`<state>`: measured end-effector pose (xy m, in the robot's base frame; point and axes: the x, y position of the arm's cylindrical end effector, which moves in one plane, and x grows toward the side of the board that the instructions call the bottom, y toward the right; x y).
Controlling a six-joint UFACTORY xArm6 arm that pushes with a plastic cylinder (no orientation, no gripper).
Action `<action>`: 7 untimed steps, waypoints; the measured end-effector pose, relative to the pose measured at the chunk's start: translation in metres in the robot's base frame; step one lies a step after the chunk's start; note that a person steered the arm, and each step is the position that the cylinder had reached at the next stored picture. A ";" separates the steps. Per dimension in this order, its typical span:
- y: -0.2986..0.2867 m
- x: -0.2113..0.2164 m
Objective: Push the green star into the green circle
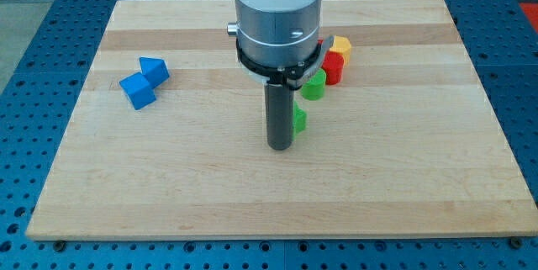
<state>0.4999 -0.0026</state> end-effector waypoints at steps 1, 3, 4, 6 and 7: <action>0.000 -0.012; 0.000 -0.020; 0.004 -0.004; 0.015 0.001; 0.015 -0.011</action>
<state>0.4891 0.0128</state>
